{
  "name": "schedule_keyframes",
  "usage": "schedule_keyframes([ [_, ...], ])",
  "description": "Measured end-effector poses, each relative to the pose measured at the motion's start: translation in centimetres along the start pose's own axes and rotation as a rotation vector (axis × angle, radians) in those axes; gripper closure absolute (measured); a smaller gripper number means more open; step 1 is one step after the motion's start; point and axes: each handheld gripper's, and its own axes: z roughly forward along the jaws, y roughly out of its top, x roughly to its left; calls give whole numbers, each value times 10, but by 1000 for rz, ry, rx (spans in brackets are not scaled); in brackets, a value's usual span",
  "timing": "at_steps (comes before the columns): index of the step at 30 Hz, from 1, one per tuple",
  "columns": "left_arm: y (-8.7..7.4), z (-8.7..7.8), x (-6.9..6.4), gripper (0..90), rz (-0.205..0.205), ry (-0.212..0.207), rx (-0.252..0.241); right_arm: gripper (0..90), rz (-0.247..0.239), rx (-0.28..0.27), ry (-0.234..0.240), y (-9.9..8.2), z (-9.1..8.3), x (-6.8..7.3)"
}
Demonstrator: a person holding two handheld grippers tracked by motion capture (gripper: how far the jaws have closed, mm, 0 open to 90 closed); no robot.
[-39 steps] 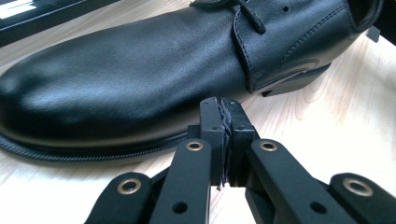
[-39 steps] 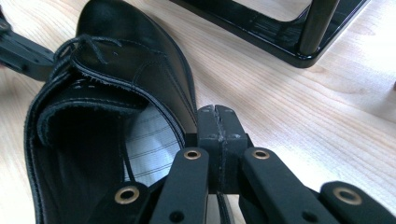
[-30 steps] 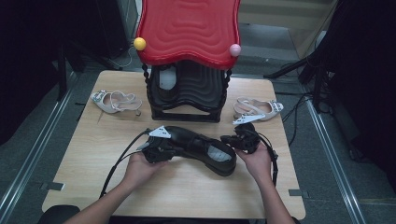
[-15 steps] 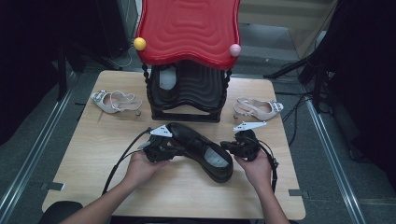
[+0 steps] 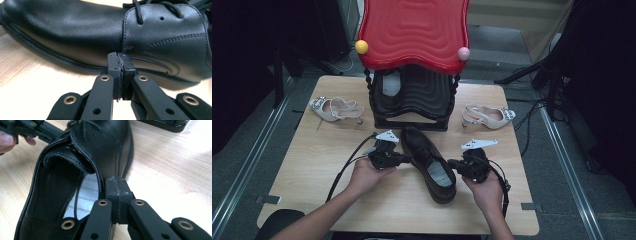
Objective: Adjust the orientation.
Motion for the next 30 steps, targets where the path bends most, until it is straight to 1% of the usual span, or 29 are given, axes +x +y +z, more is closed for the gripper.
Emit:
schedule_keyframes([
  [3,3,2,3,895,-10,-5,-8,900,11,-6,4,-2,-1,2],
  [4,4,2,3,894,-11,-6,-12,900,22,-4,7,-3,-1,3],
  [6,7,4,4,892,-6,-8,-15,900,23,-8,-4,-4,-1,4],
  [8,8,5,4,891,-8,-9,-13,900,38,-5,-2,-6,-2,6],
  [12,11,8,7,891,-7,-12,-14,900,44,-6,8,-8,-3,9],
  [16,13,10,8,891,1,-12,-10,900,47,-6,2,-9,-2,13],
  [18,14,11,9,890,-4,-12,-14,900,53,-6,7,-10,-2,14],
  [21,16,12,10,882,7,-17,-6,900,52,-2,22,-10,-3,13],
  [23,18,11,11,876,11,-18,0,900,62,-3,26,-10,-3,10],
  [25,19,6,13,845,8,-23,0,889,79,-12,34,-9,-5,8],
  [27,22,0,13,780,12,-38,-7,875,74,-23,34,-6,-8,9],
  [28,23,-4,12,748,19,-35,-9,867,78,-24,33,-5,-10,10],
  [30,29,-13,11,694,28,-48,0,847,79,-35,33,-2,-14,12],
])
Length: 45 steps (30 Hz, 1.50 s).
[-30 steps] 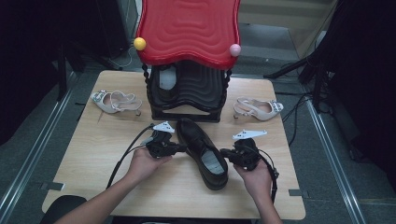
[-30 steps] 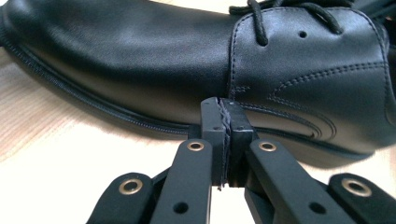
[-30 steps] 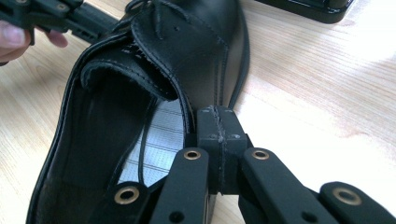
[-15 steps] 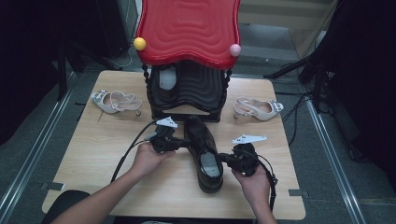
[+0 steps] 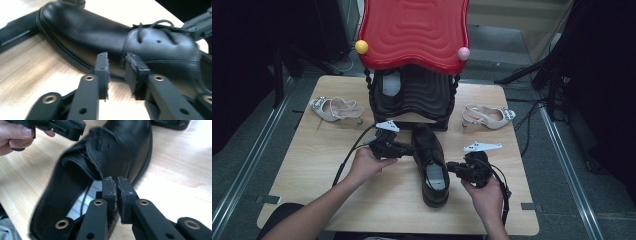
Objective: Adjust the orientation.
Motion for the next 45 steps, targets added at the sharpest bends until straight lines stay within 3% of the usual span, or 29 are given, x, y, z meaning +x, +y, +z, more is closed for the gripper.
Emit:
schedule_keyframes([
  [6,15,-27,-6,584,1,-31,-17,791,2,-24,43,11,-8,14],
  [10,26,-44,-8,554,14,-25,-28,721,4,12,82,16,-2,28],
  [17,48,-69,-10,590,52,-15,-51,654,-13,81,100,23,15,48],
  [22,61,-83,-14,623,81,-1,-57,600,-20,110,114,24,23,54],
  [37,104,-111,-18,687,124,-2,-89,569,-25,197,68,27,59,64],
  [45,121,-125,-17,721,130,26,-104,660,-37,224,10,25,68,65],
])
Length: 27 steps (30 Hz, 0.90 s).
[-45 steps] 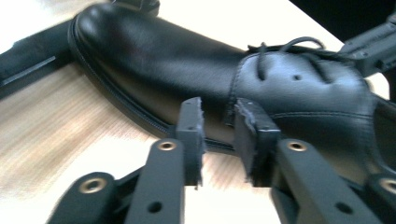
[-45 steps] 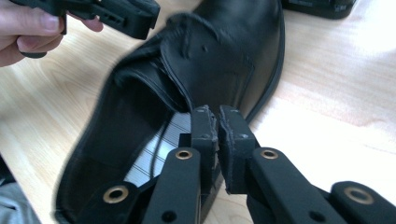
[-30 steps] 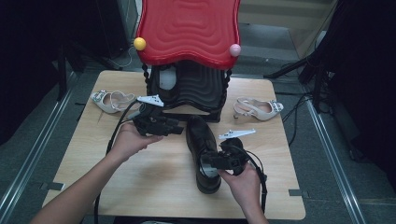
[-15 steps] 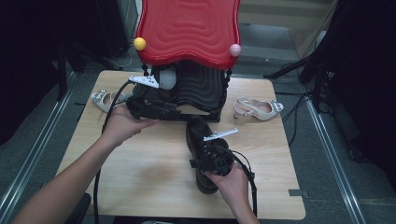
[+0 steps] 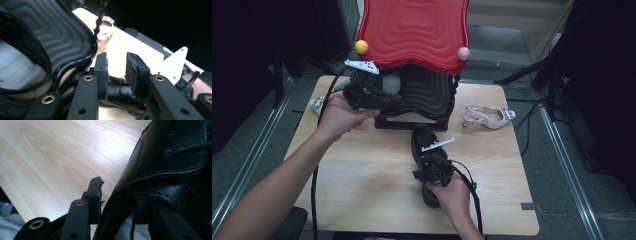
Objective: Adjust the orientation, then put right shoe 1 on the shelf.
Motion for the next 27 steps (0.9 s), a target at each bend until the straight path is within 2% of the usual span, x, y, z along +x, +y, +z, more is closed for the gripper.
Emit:
schedule_keyframes([
  [5,15,-9,5,768,4,18,-14,675,24,37,-5,3,3,-1],
  [6,18,-10,6,777,5,21,-12,679,27,55,-20,3,4,1],
  [10,31,-13,10,808,15,38,-18,725,41,74,-63,5,6,3],
  [11,35,-14,11,813,21,47,-23,744,30,73,-66,5,6,3],
  [16,48,-15,12,845,35,78,-11,806,47,67,-33,4,5,-3],
  [22,63,-15,12,863,54,111,-4,824,82,55,11,3,0,-10],
  [25,70,-15,13,873,55,113,-9,836,100,47,36,2,-4,-15],
  [27,75,-14,14,881,60,127,-9,840,102,51,39,1,-6,-17],
])
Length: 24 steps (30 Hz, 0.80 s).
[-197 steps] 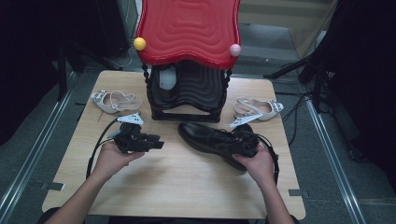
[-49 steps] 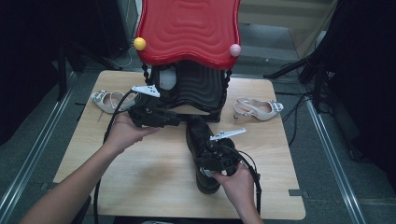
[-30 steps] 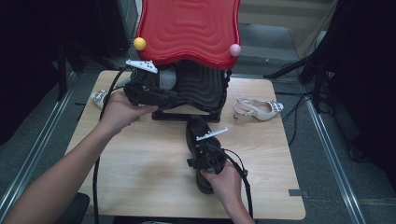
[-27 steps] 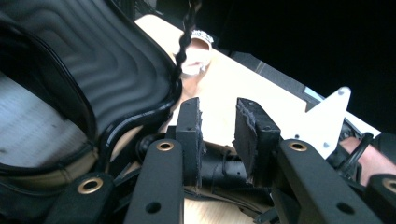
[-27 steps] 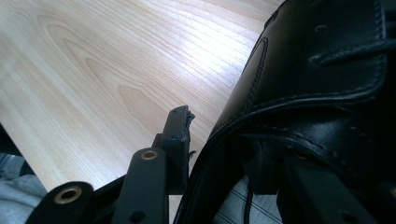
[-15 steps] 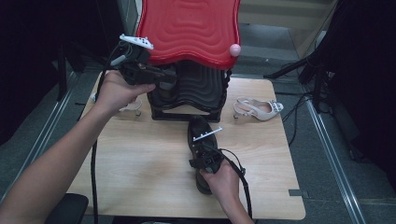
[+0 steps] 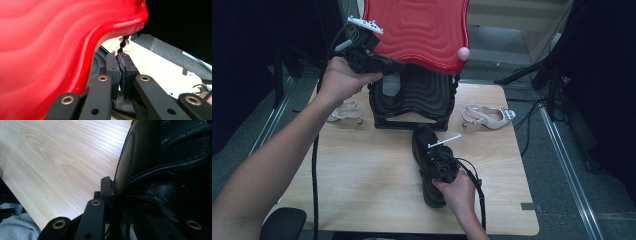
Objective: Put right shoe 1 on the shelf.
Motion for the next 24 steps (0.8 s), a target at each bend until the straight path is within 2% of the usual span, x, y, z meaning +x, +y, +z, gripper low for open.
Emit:
schedule_keyframes([
  [9,18,0,11,900,-19,13,-26,866,16,-19,10,-2,-15,-9],
  [12,22,3,16,900,-24,41,-21,868,23,-33,23,-3,-20,-13],
  [15,24,5,18,900,-40,51,-23,870,23,-48,30,-3,-27,-16],
  [17,23,6,19,900,-35,56,-19,870,27,-64,29,-3,-32,-19],
  [21,24,6,20,900,-53,51,-17,873,43,-84,40,-4,-40,-25],
  [24,25,7,21,900,-57,74,-7,873,50,-95,53,-4,-46,-28],
])
